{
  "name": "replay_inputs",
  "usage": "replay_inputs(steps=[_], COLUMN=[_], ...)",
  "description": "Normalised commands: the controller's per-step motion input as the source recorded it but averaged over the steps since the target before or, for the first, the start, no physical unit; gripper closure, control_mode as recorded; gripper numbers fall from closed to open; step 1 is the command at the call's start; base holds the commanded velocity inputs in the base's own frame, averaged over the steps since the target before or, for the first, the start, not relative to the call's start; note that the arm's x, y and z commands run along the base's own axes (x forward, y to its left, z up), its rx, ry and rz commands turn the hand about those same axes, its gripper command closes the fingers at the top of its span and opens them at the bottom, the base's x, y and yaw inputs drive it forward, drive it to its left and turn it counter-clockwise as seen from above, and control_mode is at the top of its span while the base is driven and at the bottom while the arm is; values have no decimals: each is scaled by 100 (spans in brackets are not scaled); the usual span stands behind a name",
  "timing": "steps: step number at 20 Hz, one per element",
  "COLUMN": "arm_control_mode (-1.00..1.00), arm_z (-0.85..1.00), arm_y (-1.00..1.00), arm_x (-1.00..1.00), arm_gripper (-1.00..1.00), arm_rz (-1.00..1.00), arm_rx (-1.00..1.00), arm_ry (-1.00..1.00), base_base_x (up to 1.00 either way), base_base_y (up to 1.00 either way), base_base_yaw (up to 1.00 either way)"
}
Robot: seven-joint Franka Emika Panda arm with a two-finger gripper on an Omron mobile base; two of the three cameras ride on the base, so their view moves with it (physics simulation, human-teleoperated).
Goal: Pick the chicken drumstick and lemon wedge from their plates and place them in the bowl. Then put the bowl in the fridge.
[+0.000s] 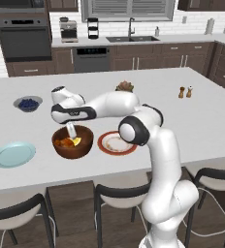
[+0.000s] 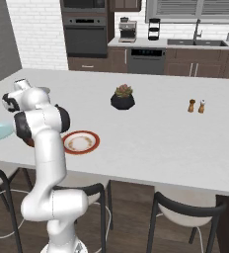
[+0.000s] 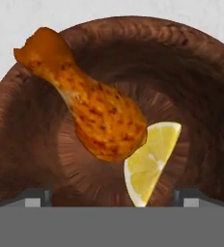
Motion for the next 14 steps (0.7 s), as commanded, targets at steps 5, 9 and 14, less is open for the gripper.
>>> replay_inputs(steps=[5, 9, 14], arm_control_mode=[-100, -100, -100], arm_z=[61, 26, 0], arm_y=[-36, -49, -33], arm_x=[-11, -56, -47], arm_gripper=[-100, -100, -100], arm_rz=[-12, -41, -67], arm_rx=[2, 3, 1], arm_ry=[0, 0, 0], base_base_x=[0, 0, 0], base_base_y=[0, 0, 0], base_base_yaw=[0, 0, 0])
